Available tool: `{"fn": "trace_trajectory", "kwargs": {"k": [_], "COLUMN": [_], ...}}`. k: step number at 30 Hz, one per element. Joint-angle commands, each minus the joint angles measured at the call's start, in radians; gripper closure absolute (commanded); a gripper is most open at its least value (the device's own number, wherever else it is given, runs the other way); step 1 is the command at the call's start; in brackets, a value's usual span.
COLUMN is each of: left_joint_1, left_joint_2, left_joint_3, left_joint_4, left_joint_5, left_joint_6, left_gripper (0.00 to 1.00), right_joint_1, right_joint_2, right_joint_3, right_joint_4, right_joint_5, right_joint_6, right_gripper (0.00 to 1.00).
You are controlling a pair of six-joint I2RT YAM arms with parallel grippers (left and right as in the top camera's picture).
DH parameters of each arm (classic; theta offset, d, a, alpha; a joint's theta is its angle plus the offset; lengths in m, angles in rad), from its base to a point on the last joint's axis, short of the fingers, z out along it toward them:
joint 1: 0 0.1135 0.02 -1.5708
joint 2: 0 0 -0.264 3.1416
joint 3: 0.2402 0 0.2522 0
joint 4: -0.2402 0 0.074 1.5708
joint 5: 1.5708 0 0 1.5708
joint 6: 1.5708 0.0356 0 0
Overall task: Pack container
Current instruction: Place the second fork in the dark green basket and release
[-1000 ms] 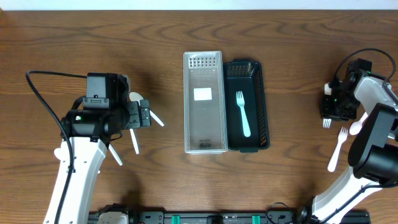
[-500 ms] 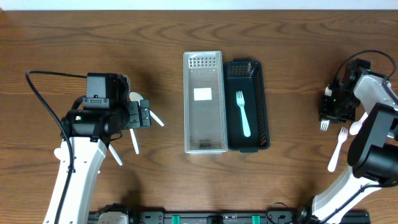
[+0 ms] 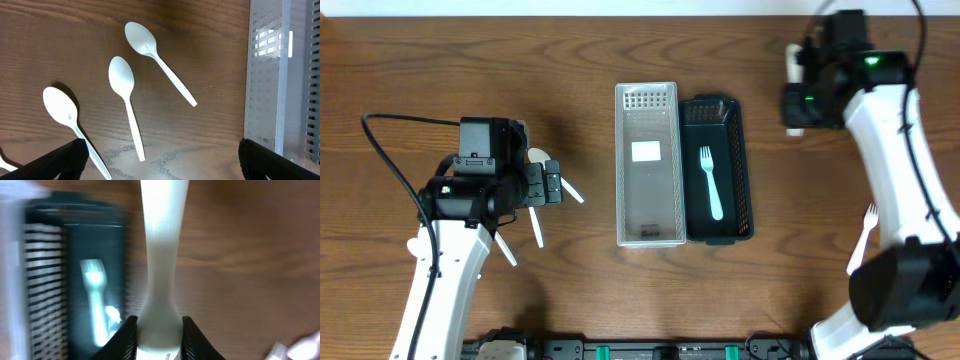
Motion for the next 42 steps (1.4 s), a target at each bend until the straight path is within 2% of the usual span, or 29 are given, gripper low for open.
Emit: {"fn": "trace_trajectory", "kwargs": {"k": [1,9,16,18,21,22,27,32,37,38,39,40,42], "left_joint_1": [0.0,0.0,0.0,0.0,0.0,0.0,0.0,0.0,0.0,0.0,0.0,0.0,0.0], "left_joint_2": [0.004,0.004,0.004,0.004,0.004,0.004,0.004,0.004,0.004,0.004,0.004,0.004,0.004], "left_joint_3": [0.015,0.015,0.015,0.015,0.015,0.015,0.015,0.015,0.015,0.015,0.015,0.015,0.015], "left_joint_4": [-0.003,-0.003,-0.004,-0.003,-0.003,-0.003,-0.007,-0.007,-0.006,-0.006,-0.007,-0.007,-0.007], "left_joint_5": [0.006,0.006,0.006,0.006,0.006,0.006,0.006,0.006,0.006,0.006,0.006,0.006,0.006], "left_joint_6": [-0.006,-0.006,-0.006,-0.005,-0.006,-0.006,-0.005,-0.005,-0.005,-0.005,-0.006,-0.006,-0.005], "left_gripper": [0.02,0.02,0.02,0.02,0.02,0.02,0.02,0.02,0.02,0.02,0.02,0.02,0.02], "right_joint_1": [0.123,0.311,0.342,0.34,0.34,0.34,0.333,0.288,0.169,0.129,0.083,0.052,-0.038], "right_joint_2": [0.006,0.116,0.233,0.247,0.246,0.243,0.239,0.217,0.128,0.096,0.061,0.037,-0.019], "right_joint_3": [0.001,-0.049,-0.166,-0.179,-0.184,-0.184,-0.161,-0.031,0.144,0.171,0.187,0.19,0.19], "right_joint_4": [-0.008,0.019,0.083,0.093,0.104,0.109,0.11,0.004,-0.101,-0.116,-0.127,-0.134,-0.151], "right_joint_5": [-0.009,0.013,0.012,0.012,0.013,0.013,0.013,0.039,0.062,0.062,0.061,0.062,0.062], "right_joint_6": [0.104,0.205,0.237,0.237,0.236,0.236,0.225,0.219,0.232,0.246,0.259,0.266,0.284], "right_gripper": [0.99,0.99,0.96,0.92,0.71,0.67,0.64,0.63,0.62,0.59,0.5,0.45,0.42]}}
